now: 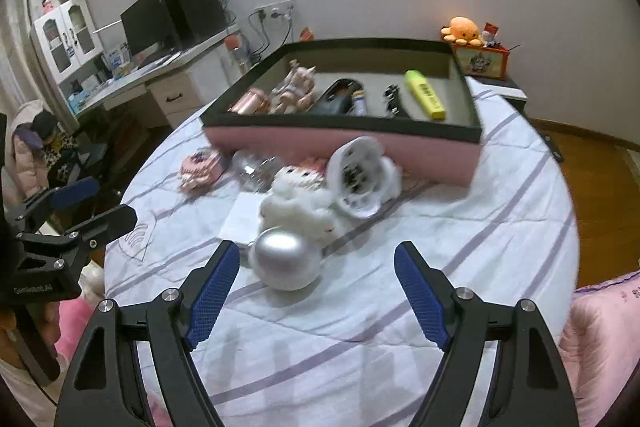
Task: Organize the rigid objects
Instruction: 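Withdraw both tools from the box toward the remaining items, then grasp the white charger with the left gripper while the right gripper grasps the silver ball bunny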
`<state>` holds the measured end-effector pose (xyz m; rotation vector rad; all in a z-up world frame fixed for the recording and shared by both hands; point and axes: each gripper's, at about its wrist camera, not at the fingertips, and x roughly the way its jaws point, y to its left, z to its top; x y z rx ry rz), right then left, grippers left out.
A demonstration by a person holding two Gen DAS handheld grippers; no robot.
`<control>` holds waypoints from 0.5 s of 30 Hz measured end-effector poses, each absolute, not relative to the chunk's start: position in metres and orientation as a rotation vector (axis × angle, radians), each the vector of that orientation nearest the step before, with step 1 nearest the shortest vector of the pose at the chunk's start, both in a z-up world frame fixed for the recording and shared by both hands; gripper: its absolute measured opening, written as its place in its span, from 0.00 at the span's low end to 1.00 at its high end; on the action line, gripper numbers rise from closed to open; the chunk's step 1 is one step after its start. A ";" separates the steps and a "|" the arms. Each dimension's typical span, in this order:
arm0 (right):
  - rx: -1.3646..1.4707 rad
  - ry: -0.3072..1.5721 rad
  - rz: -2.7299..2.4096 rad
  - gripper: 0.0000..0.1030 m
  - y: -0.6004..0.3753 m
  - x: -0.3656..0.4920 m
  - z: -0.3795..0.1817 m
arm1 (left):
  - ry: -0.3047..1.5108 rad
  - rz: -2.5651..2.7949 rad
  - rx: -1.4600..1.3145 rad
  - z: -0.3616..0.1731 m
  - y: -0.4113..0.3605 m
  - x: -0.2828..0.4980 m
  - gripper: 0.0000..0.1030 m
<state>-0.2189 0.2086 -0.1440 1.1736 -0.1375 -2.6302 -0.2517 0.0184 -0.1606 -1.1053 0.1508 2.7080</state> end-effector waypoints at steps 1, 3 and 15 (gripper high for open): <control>1.178 -0.149 -2.625 0.79 0.207 -0.218 -0.147 | 0.156 2.705 -1.108 -0.161 0.019 -0.251 1.00; 1.185 -0.184 -2.607 0.79 0.203 -0.220 -0.151 | 0.162 2.696 -1.113 -0.162 0.018 -0.248 1.00; 1.269 -0.233 -2.529 0.52 0.187 -0.240 -0.185 | 0.208 2.671 -1.145 -0.170 0.015 -0.241 1.00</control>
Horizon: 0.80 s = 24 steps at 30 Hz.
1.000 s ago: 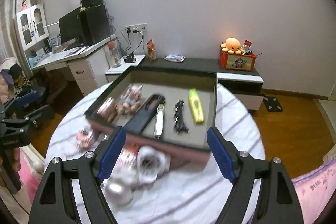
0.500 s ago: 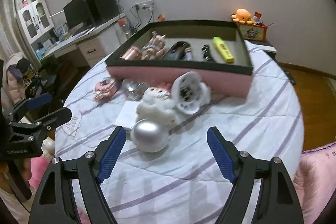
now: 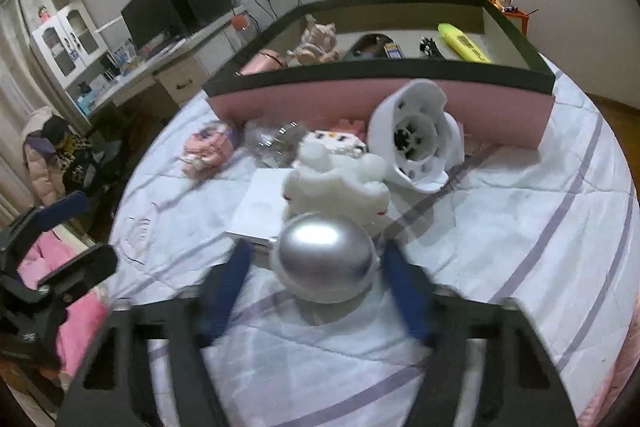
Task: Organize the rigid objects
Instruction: 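Grasp the white charger with the left gripper while the right gripper grasps the silver ball bunny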
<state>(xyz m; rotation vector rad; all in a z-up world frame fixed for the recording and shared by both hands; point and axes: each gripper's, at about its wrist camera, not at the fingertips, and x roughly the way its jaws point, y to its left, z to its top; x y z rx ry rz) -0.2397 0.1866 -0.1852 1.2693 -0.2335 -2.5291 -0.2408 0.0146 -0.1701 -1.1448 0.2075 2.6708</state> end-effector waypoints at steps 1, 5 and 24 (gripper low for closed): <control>1.267 -0.227 -2.525 0.52 0.187 -0.240 -0.186 | 0.209 2.669 -1.145 -0.170 0.015 -0.241 1.00; 1.274 -0.161 -2.551 0.52 0.190 -0.235 -0.182 | 0.200 2.645 -1.148 -0.171 0.022 -0.243 1.00; 1.348 -0.078 -2.634 0.52 0.257 -0.206 -0.179 | 0.126 2.530 -1.294 -0.212 0.106 -0.299 0.75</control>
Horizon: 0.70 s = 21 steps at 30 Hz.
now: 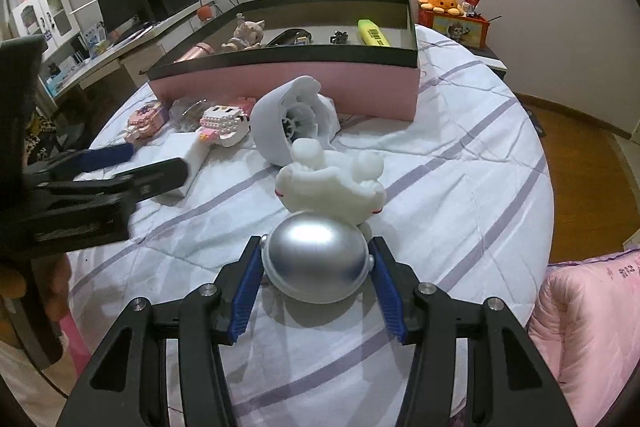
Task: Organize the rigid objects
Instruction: 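Grasp the white charger with the left gripper while the right gripper grasps the silver ball bunny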
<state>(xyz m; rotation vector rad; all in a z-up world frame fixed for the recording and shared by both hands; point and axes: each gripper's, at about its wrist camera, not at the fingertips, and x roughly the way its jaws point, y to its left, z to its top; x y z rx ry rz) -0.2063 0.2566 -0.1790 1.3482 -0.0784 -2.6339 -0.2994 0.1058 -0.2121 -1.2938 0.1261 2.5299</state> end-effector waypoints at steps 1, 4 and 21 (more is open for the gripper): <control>1.353 -0.067 -2.636 0.52 0.257 -0.208 -0.181 | 0.149 2.530 -1.296 -0.215 0.109 -0.301 0.68; 1.341 -0.094 -2.634 0.52 0.261 -0.210 -0.183 | 0.175 2.513 -1.312 -0.222 0.116 -0.306 0.64; 1.273 -0.246 -2.660 0.64 0.269 -0.229 -0.185 | 0.111 2.440 -1.262 -0.222 0.093 -0.304 0.39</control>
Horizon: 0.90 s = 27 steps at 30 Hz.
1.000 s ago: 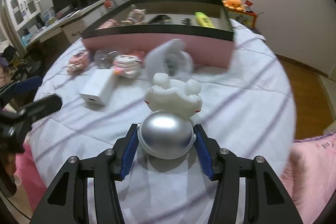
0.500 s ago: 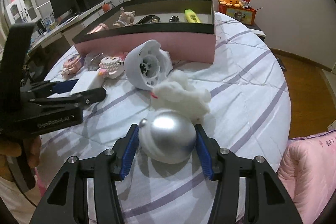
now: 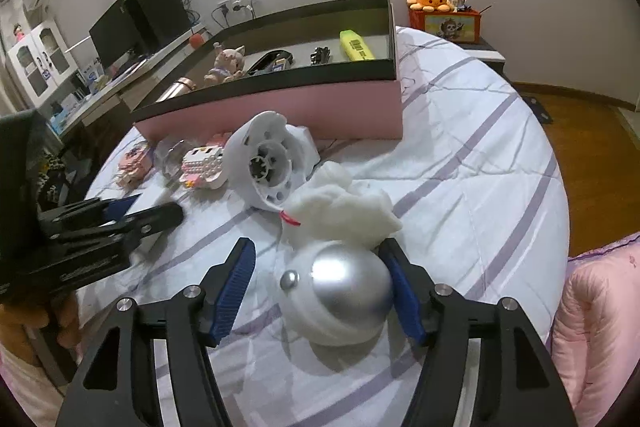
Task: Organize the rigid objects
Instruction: 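Grasp the white charger with the left gripper while the right gripper grasps the silver ball bunny, then carry the charger and silver ball bunny into the box and open both grippers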
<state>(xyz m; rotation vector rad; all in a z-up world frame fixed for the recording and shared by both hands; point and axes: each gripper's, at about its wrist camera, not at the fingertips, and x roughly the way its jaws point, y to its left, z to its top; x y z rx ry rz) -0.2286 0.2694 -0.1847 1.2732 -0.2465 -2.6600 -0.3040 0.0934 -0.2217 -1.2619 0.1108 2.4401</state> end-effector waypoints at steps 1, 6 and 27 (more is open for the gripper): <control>1.276 -0.216 -2.664 0.64 0.267 -0.229 -0.185 | 0.121 2.439 -1.260 -0.221 0.092 -0.301 0.39; 1.280 -0.079 -2.719 0.47 0.262 -0.226 -0.186 | 0.110 2.429 -1.249 -0.216 0.081 -0.287 0.39; 1.036 -0.211 -2.638 0.47 0.254 -0.226 -0.121 | 0.093 2.425 -1.085 -0.164 0.063 -0.271 0.39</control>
